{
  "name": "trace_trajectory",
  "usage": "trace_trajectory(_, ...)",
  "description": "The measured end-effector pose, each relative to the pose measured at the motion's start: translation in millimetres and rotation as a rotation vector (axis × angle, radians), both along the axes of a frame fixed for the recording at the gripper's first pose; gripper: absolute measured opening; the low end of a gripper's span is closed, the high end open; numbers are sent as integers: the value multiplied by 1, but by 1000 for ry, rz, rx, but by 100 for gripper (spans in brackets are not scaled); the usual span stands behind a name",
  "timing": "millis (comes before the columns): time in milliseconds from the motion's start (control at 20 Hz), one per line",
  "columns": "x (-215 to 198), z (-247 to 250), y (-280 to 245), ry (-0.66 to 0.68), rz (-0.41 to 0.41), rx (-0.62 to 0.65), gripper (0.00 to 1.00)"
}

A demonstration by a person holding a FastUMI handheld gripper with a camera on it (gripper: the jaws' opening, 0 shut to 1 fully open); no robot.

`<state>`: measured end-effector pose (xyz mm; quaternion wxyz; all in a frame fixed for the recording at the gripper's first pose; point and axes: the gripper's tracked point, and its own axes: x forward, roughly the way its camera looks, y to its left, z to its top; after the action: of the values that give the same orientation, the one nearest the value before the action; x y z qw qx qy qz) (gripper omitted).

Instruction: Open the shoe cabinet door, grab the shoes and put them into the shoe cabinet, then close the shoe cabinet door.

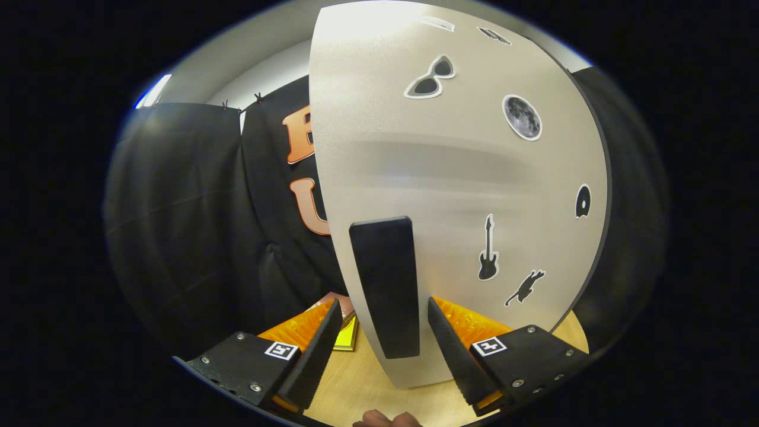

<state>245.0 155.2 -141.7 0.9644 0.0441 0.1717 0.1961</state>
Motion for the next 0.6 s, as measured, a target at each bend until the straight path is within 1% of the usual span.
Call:
trace_trajectory(300,25,-2,9,-3,11,1,90)
trace_trajectory(600,48,-4,17,-1,6,7,90)
